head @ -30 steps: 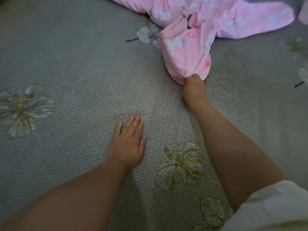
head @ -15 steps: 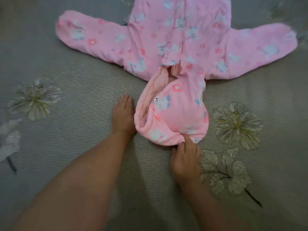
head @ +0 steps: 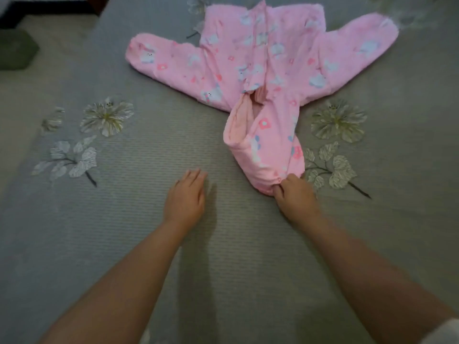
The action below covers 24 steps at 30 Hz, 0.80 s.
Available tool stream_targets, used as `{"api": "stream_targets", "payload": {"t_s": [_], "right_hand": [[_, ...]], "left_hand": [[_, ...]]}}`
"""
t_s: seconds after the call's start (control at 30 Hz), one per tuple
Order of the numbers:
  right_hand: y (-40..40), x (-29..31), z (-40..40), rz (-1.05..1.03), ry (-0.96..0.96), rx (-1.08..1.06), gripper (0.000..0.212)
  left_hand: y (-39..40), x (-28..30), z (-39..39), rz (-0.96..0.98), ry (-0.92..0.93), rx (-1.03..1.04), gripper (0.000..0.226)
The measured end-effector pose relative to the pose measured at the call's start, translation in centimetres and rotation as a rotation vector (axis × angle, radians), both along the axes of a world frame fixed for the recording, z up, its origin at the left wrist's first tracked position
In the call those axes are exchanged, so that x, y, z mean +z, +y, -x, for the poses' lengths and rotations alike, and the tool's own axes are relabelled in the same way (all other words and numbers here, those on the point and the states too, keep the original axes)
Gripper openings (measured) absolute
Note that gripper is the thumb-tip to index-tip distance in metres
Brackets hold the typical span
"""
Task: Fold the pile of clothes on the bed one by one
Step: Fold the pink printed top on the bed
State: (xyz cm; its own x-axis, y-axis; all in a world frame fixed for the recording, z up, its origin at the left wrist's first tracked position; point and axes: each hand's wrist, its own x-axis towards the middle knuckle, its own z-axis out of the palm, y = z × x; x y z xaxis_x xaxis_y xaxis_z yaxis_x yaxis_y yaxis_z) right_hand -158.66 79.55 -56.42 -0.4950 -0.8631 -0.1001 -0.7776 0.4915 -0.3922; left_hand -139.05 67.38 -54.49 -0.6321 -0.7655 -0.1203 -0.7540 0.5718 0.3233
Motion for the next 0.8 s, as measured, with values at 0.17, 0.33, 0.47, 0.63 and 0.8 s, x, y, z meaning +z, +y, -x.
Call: {"api": "stream_targets", "payload": {"t_s": [0.17, 0.33, 0.47, 0.63, 0.8], "right_hand": [[19.6, 2.5, -3.1, -0.440, -0.212, 0.025, 0.047], [35.3, 7.1, 0.9, -1.060, -0.034, 0.264, 0.042], [39.9, 9.2, 9.2, -1.047, 0.312, -0.082, 0.033], [41.0, 8.8, 8.7, -0.581, 0.147, -0.387, 0.040], [47.0, 8.3, -0.7, -0.040, 0.311, -0.652, 0.015]], "left_hand": [[9.2, 4.3, 0.4, 0.036, 0.141, -0.305, 0.032], [19.1, 5.0, 6.2, -0.051, 0.033, -0.635, 0.033], [27.9, 3.5, 11.6, -0.162, -0.166, -0.747, 0.049], [35.2, 3.1, 16.3, -0.100, -0.122, -0.850, 0.050], [39.6, 2.5, 21.3, 0.004, -0.265, -1.119, 0.061]]}}
